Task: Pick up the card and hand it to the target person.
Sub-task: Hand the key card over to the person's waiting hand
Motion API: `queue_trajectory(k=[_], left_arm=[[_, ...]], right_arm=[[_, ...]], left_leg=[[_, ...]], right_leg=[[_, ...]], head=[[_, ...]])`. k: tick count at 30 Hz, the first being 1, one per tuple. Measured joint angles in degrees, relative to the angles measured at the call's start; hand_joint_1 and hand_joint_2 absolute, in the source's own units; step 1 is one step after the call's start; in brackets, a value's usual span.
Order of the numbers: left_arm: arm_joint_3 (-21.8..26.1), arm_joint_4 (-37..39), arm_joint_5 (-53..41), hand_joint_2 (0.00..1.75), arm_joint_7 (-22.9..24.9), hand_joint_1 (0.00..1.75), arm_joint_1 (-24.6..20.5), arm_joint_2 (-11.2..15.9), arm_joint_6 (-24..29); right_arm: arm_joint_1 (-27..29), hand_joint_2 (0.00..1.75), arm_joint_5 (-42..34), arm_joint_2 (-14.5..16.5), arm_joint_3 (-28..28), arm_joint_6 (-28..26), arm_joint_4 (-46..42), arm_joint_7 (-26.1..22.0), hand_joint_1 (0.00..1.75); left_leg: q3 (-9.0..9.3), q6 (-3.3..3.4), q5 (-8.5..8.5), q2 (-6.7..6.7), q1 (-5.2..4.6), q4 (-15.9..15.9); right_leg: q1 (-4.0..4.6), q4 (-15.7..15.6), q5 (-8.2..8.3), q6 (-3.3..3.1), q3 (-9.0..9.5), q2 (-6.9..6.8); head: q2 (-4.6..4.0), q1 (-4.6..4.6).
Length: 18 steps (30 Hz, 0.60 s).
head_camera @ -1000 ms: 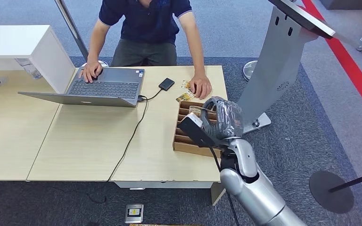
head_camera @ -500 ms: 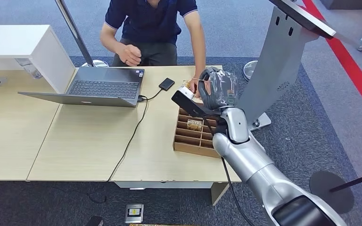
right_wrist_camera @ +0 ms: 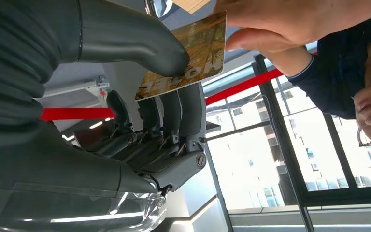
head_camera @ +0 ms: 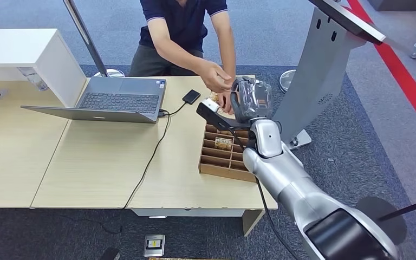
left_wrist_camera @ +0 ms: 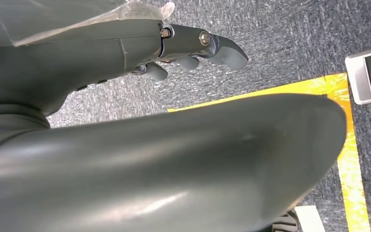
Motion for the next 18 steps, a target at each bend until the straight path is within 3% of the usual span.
queue_trajectory(k=[18], left_arm=[[-0.2,0.0,0.2,0.0,-1.0,0.0,0.7,0.0,0.2]], right_arm=[[-2.3,1.75,-0.1,4.3,0.5,-0.3,5.0,-1.9,1.31]], left_leg=[[-0.02,0.0,0.0,-0.01,0.0,0.0]], right_leg=[[0.0,0.0,0.0,0.0,0.0,0.0]], head=[[0.0,0.0]])
